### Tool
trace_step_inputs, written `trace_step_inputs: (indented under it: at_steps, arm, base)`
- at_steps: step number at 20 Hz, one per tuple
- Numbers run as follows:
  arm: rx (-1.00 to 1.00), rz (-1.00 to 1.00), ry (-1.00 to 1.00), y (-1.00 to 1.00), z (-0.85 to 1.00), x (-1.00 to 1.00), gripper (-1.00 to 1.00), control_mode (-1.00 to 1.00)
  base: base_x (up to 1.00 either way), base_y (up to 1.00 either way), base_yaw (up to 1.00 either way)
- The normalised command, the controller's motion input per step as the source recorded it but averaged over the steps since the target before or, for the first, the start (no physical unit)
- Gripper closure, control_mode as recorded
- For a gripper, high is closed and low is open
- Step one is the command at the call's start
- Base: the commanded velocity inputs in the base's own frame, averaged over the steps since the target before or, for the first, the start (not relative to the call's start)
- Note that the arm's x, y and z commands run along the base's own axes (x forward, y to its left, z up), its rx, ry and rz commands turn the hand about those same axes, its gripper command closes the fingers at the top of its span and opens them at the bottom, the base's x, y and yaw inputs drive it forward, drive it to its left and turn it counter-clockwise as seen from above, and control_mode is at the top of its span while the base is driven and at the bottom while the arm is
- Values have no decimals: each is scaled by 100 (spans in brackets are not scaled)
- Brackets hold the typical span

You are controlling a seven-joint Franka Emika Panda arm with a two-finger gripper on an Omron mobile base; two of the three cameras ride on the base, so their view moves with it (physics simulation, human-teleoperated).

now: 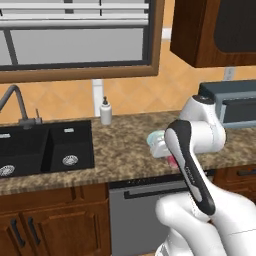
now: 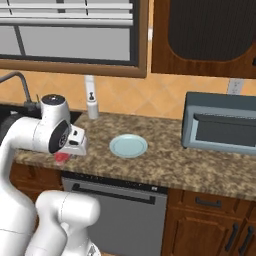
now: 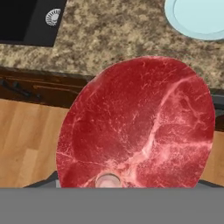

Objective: Pick up the knife from the drawer and place it on the cutting board. Then place the meat from the plate to the cutting board.

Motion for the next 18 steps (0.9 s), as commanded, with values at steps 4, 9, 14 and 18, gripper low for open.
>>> trace_step_inputs:
  at_steps: [4, 9, 14, 18]
  arm:
    - [0, 0, 0, 0, 0, 0, 100, 100]
    - [0, 0, 0, 0, 0, 0, 100, 100]
    - [0, 0, 0, 0, 0, 0, 100, 100]
    - [0, 0, 0, 0, 0, 0, 100, 100]
  base:
    - [-33, 60, 7]
    - [-10, 80, 32]
    - [0, 98, 29]
    - [0, 100, 23]
